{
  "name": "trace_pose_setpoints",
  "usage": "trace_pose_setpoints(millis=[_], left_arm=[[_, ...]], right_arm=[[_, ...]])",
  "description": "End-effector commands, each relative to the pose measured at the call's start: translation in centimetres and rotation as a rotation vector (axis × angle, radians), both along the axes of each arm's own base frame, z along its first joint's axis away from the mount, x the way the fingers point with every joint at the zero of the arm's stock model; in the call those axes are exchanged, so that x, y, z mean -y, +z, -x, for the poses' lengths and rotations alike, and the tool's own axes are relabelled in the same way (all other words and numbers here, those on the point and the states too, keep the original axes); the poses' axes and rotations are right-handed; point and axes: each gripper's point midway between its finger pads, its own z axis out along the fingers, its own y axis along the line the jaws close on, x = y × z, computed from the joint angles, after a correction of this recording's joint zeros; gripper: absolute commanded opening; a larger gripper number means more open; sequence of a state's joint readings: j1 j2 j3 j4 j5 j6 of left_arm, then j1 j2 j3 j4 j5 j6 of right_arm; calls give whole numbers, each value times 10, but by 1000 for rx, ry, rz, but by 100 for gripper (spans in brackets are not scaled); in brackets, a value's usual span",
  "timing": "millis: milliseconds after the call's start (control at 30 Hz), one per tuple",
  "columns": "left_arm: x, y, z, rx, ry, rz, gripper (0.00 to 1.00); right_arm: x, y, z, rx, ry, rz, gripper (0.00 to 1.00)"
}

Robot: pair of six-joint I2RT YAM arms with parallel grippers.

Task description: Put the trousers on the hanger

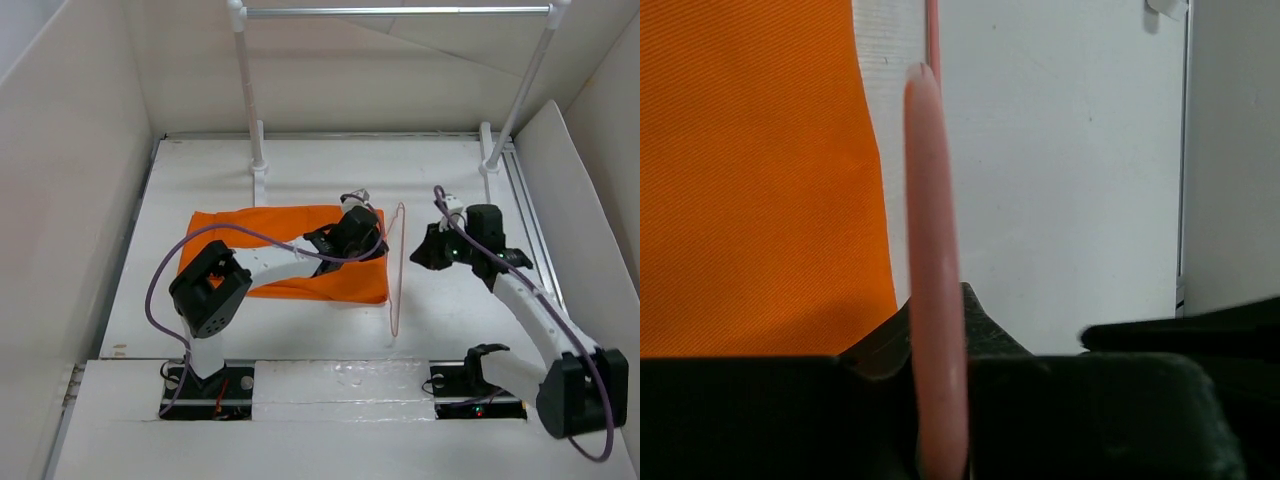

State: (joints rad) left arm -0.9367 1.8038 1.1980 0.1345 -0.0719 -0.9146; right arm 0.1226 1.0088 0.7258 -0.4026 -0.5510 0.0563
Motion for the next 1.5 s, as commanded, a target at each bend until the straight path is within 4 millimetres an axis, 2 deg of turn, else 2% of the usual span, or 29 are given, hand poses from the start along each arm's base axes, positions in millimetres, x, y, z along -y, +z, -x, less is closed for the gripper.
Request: trace_pose_setpoints(millis=[0,33,67,100,167,200,233,267,333,433,467,500,533,567,633,700,733,767,833,867,900,967,1000,1067,1167,1233,1333,1467], left_arm=[[4,1,-6,26,41,56,0],[2,-3,-6,23,45,53,0],[0,-6,-5,20,50,46,0],[-4,-12,-4,15,59,33,0],[-8,-15,-3,14,67,24,0],[-11,-17,-4,20,76,12,0],[-13,-19,-4,20,79,1,0],[-16,-22,-5,23,87,-17,0],[-20,-25,-5,24,95,-33,0],[-25,-31,-5,25,107,-55,0],[-26,-33,-5,24,109,-59,0],[-28,-35,-4,21,110,-65,0],[-32,-36,-8,21,122,-70,0],[-34,-37,-9,25,130,-78,0],[-41,-37,-11,30,138,-95,0],[-56,-37,-18,36,163,-113,0],[-68,-41,-21,38,185,-137,0],[-71,-38,-22,47,192,-143,0],[-92,-37,-25,46,231,-186,0],[-100,-37,-28,49,251,-203,0],[-111,-34,-31,55,272,-208,0],[-125,-34,-34,65,297,-227,0],[-136,-36,-35,61,313,-236,0],[-147,-41,-32,58,317,-259,0],[-159,-42,-30,69,330,-285,0],[-164,-43,-25,79,315,-295,0],[-171,-45,-19,85,289,-326,0],[-170,-35,-17,133,238,-354,0]], right_arm=[[-30,-6,-25,49,32,-50,20],[-40,-25,-27,0,45,-25,27],[-46,-32,-28,-17,55,-30,35],[-53,-35,-33,-17,57,-43,38],[-65,-58,-35,-65,57,-34,49],[-71,-59,-40,-60,52,-56,51],[-71,-67,-42,-78,30,-42,52],[-72,-80,-42,-114,12,-28,58],[-73,-92,-42,-135,-14,-14,61],[-78,-115,-33,-200,-21,-21,63],[-81,-121,-28,-218,-15,-16,63],[-85,-123,-30,-214,-19,-45,57],[-93,-120,-26,-215,15,-97,43],[-95,-125,-17,-248,10,-132,16],[-94,-117,-22,-210,2,-158,0],[-88,-105,-25,-177,-14,-149,0],[-79,-90,-30,-141,-41,-127,0],[-75,-79,-35,-99,-53,-129,0],[-64,-68,-34,-90,-74,-109,0],[-55,-56,-37,-60,-92,-115,0],[-49,-57,-33,-78,-103,-112,0],[-39,-45,-29,-64,-114,-146,0],[-36,-47,-22,-82,-116,-151,0],[-27,-38,-13,-75,-124,-168,0],[-12,-35,-9,-50,-148,-139,0],[5,-34,-11,-38,-201,-127,0],[27,-44,-14,-54,-234,-123,0],[36,-50,-23,-87,-240,-110,0]])
